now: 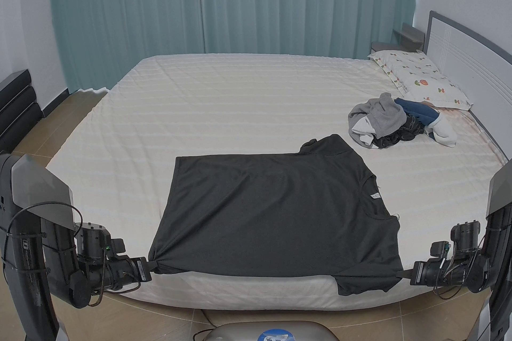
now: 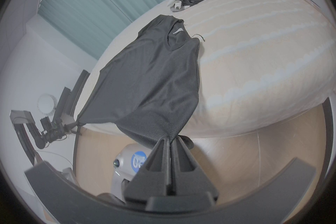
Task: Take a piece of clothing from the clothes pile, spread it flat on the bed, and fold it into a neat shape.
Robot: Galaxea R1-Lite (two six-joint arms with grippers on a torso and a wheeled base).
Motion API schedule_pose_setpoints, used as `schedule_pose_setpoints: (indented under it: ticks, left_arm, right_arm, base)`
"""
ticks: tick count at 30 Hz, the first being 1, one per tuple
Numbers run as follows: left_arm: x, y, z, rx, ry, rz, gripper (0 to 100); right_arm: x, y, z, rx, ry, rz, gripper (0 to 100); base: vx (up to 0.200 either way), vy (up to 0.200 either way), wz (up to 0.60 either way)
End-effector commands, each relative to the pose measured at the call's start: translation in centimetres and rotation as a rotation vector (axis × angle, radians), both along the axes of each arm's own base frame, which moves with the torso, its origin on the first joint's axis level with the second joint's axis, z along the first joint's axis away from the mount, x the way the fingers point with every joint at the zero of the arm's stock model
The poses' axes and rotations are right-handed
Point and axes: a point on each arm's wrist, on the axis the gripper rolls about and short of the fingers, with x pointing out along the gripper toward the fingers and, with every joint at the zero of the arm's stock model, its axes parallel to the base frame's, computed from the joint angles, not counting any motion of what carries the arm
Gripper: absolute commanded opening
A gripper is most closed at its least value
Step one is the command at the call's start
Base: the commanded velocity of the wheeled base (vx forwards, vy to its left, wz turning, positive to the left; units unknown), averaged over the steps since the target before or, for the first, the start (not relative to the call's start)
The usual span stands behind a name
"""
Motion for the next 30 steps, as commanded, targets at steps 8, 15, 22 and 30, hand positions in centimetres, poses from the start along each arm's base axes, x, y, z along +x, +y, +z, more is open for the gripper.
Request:
schedule_pose_setpoints:
  ticks: [8, 15, 22, 30]
  left_arm:
    - [-2.1, 0.6, -0.4, 0.121, 0.034, -0.082, 0]
    - [-3.0, 0.9, -0.6, 0.183, 0.042, -0.136, 0]
    - [-3.6, 1.1, -0.6, 0.224, 0.053, -0.169, 0]
    - [-4.6, 1.2, -0.2, 0.260, 0.116, -0.223, 0]
  right_arm:
    - [-2.0, -0.1, 0.9, -0.095, 0.057, 0.116, 0]
    - [-2.8, 0.0, 1.2, -0.122, 0.091, 0.149, 0]
    - [-3.6, 0.0, 1.3, -0.175, 0.131, 0.186, 0]
    - [-4.4, 0.1, 1.7, -0.232, 0.163, 0.222, 0]
  base:
    - [0.000, 0.000, 0.00]
    - [0.000, 0.000, 0.00]
    - [0.000, 0.000, 0.00]
    - [0.000, 0.000, 0.00]
